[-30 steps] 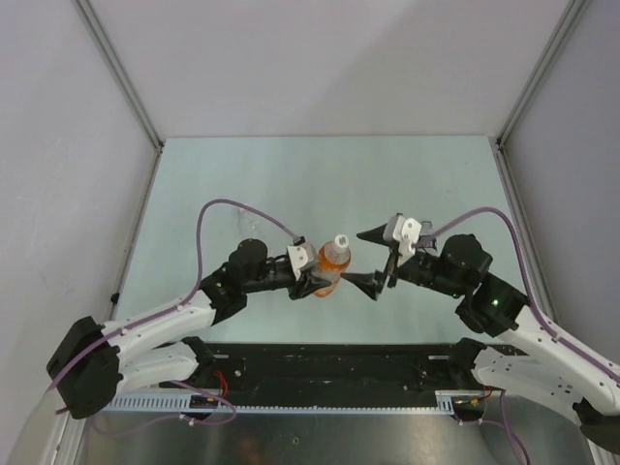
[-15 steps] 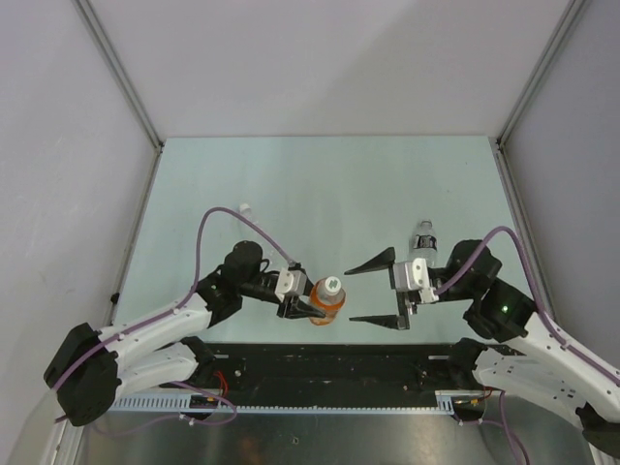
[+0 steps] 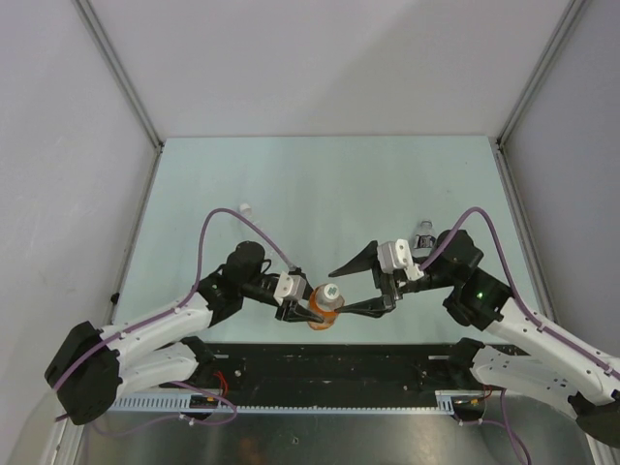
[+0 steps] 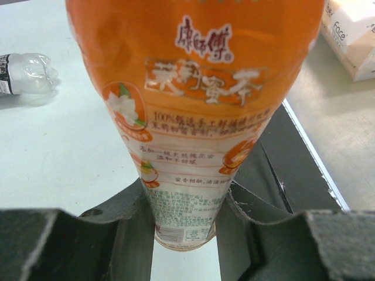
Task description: Screw on the bottle caps
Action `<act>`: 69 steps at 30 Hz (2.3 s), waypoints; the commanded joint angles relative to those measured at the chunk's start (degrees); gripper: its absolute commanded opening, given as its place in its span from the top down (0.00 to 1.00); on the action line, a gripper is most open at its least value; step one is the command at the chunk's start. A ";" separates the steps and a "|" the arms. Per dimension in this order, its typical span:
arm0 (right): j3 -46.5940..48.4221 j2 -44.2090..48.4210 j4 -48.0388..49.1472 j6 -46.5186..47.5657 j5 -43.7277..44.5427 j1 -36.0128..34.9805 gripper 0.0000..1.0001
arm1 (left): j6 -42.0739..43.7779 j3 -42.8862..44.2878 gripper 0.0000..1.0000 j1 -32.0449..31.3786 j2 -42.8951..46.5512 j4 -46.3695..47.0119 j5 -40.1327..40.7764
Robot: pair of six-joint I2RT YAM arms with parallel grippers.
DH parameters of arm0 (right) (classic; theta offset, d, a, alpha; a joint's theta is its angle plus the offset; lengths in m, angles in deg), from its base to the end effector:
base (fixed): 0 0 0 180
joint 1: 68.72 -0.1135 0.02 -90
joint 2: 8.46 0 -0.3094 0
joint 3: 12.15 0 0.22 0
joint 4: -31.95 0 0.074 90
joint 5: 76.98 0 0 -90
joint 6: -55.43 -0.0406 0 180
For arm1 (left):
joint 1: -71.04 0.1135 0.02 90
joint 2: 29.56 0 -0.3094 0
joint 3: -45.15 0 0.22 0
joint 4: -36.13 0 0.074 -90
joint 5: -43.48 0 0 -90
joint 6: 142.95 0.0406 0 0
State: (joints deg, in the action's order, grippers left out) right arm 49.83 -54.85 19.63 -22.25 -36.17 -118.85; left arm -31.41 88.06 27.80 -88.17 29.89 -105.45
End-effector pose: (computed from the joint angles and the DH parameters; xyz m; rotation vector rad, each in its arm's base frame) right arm 0.0526 0.1109 0.4024 -1.3887 0.8990 1.1554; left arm 0.0918 -0.1341 0.2826 1.5645 1.1674 -1.2438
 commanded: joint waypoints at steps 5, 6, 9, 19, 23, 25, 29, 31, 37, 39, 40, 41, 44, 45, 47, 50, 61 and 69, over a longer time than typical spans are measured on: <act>0.33 -0.63 3.37 -2.20 -1.04 -0.10 0.36 | 1.35 2.75 0.99 0.51 -0.10 0.09 -1.21; 0.34 -0.58 3.01 -1.94 -0.89 -0.12 0.36 | 1.37 2.77 0.99 0.52 -0.10 0.09 -1.15; 0.53 -0.77 2.47 -1.76 -1.05 -0.13 0.37 | 1.34 2.93 0.99 0.50 -0.17 0.08 -1.25; 1.19 -2.25 1.66 -1.38 -0.29 -0.51 0.51 | 1.28 3.16 0.99 0.55 0.21 0.02 -1.08; 1.22 -2.07 1.68 -1.34 -0.24 -0.81 0.62 | 1.16 3.13 0.99 0.60 0.36 -0.06 -0.87; 1.22 -2.16 1.52 -1.18 -0.10 -1.12 0.67 | 0.68 3.34 0.99 0.57 0.45 -0.02 -0.47; 1.22 -2.39 0.15 -1.97 1.63 -1.80 0.75 | -2.25 5.04 1.00 0.56 1.99 0.06 4.65; 1.22 -2.63 -0.77 -2.85 3.97 -2.03 0.76 | -4.13 6.19 1.00 0.47 3.74 0.08 9.31; 1.16 -3.18 -5.58 -5.40 18.58 -2.50 0.77 | -8.99 8.02 0.98 0.49 8.49 0.82 26.35; 1.14 -4.23 -5.30 -7.73 23.87 -2.58 0.78 | -10.36 9.26 0.99 0.43 8.73 1.15 30.49; 1.14 -5.07 -4.67 -9.36 26.60 -2.64 0.79 | -10.81 9.94 0.99 0.44 8.75 1.45 31.44; 1.18 -6.10 -3.34 -11.63 29.90 -2.66 0.80 | -11.25 10.50 1.00 0.39 8.54 1.82 32.23; 1.22 -9.81 -0.62 -18.54 41.84 -2.77 0.82 | -13.05 11.84 1.00 -0.27 7.52 3.19 37.27; 1.22 -11.11 -0.13 -21.10 46.53 -2.82 0.83 | -13.73 12.11 1.00 -0.70 7.05 3.88 40.28; 1.22 -13.40 0.63 -25.98 54.72 -2.86 0.84 | -14.89 12.26 1.00 -1.54 6.04 5.47 46.36; 1.22 -16.37 2.34 -32.01 60.93 -3.02 0.84 | -16.40 12.14 1.00 -2.44 4.21 8.12 52.59; 1.22 -23.43 11.38 -44.87 71.44 -4.79 0.73 | -18.74 8.83 1.00 -7.73 1.49 15.28 72.24; 1.22 -20.64 16.90 -42.62 67.34 -4.80 0.57 | -19.19 2.53 1.00 -7.92 2.75 16.44 68.52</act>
State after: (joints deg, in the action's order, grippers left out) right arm 52.25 -76.27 37.32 -63.49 34.89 -122.52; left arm -48.98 91.15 20.48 -88.00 31.62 -36.25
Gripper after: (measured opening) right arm 0.387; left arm 0.406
